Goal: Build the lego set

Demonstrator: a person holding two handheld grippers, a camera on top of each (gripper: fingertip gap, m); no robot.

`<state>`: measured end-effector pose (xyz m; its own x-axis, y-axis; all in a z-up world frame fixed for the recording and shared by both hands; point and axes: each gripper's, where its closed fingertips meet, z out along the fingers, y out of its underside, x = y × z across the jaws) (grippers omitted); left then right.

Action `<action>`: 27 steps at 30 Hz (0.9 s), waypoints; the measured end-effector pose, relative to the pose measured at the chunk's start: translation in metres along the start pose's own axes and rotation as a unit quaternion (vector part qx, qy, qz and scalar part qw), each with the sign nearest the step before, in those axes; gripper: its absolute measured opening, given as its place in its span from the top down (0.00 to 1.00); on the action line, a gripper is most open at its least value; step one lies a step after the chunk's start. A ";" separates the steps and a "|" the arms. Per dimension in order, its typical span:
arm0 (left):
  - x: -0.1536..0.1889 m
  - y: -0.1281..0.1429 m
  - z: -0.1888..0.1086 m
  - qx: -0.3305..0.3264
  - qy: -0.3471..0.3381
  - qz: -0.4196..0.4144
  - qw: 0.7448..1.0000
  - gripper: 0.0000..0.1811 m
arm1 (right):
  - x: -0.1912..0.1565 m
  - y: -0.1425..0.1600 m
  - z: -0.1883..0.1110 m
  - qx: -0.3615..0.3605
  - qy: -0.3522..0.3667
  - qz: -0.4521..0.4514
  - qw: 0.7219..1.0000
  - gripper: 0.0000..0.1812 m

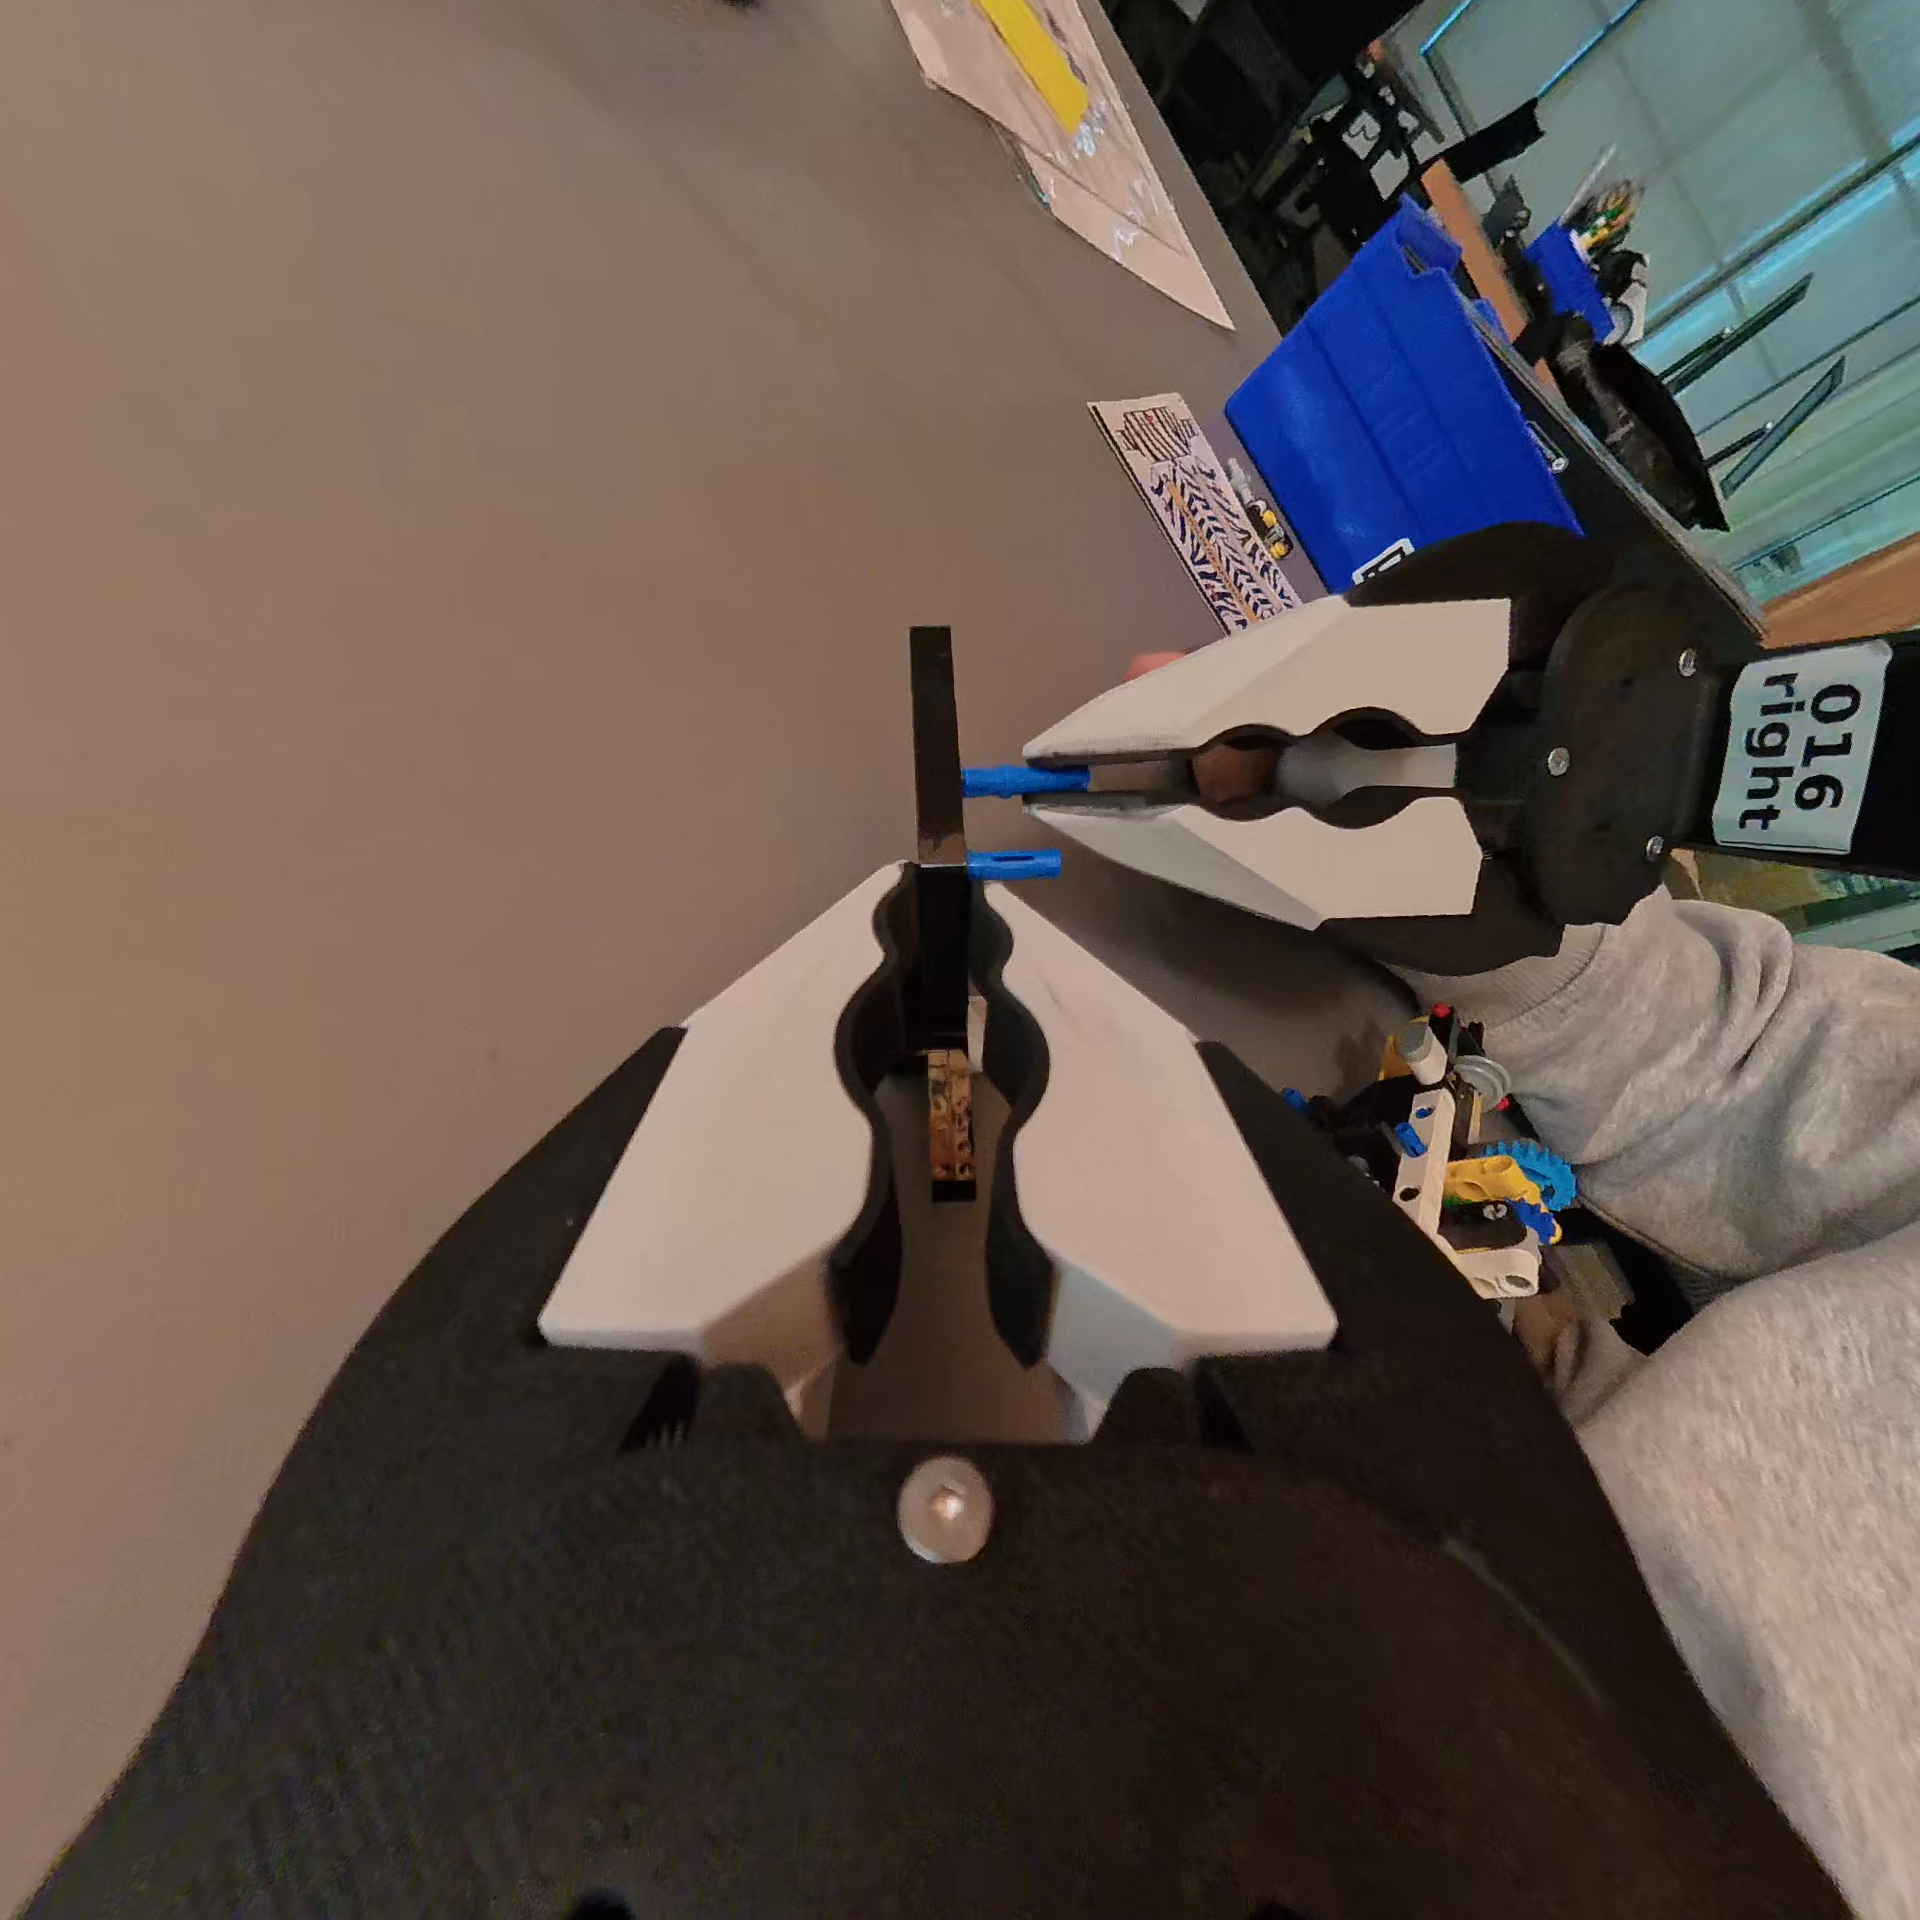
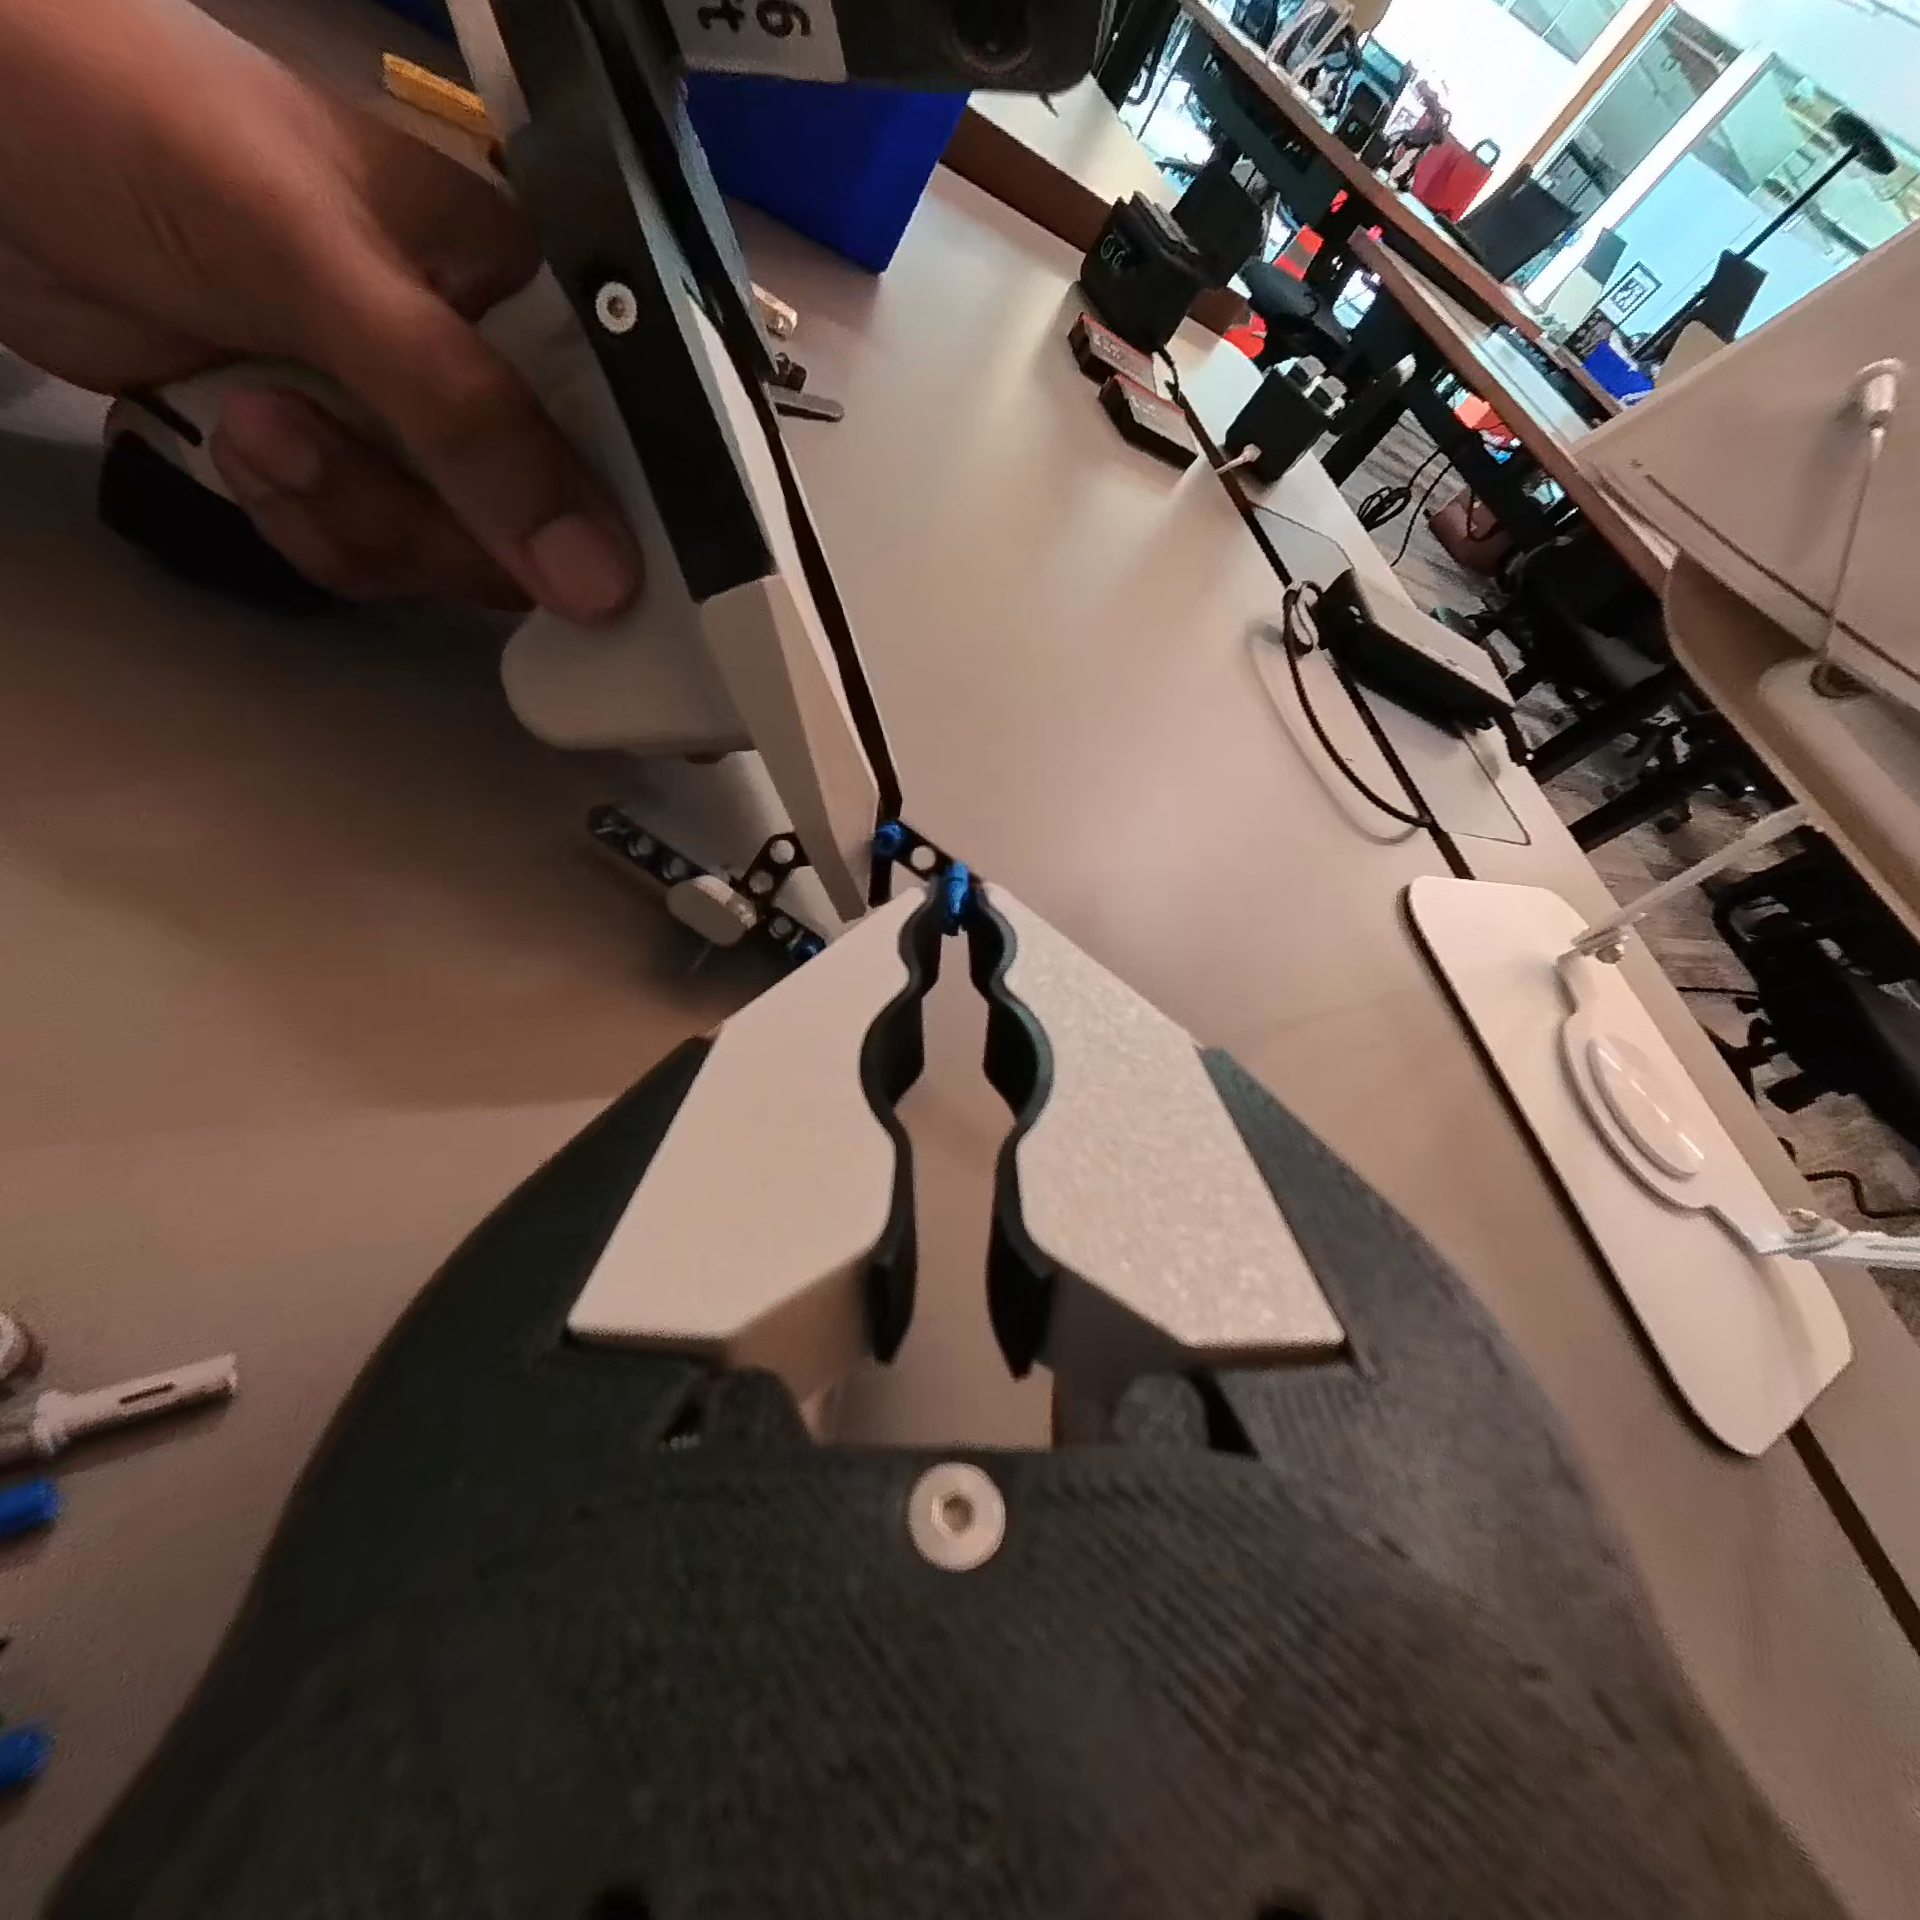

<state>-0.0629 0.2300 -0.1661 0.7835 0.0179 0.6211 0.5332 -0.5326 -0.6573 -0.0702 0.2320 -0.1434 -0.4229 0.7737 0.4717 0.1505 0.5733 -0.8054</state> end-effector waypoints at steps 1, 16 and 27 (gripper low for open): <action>0.000 0.000 0.000 0.001 -0.001 0.000 1.000 0.96 | 0.000 0.001 0.001 -0.005 0.000 0.001 1.000 0.98; 0.003 -0.001 0.000 0.005 -0.033 0.052 0.998 0.96 | -0.001 0.005 0.000 -0.021 -0.035 0.076 0.996 0.98; 0.007 0.005 0.002 -0.014 -0.017 0.058 0.998 0.94 | -0.005 0.009 -0.002 -0.030 -0.116 0.171 0.978 0.98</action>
<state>-0.0539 0.2295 -0.1662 0.8502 -0.0175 0.5262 0.4291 -0.5560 -0.7118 -0.0650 0.2343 -0.1526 -0.5286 0.8453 0.0783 0.3686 0.3117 -0.8758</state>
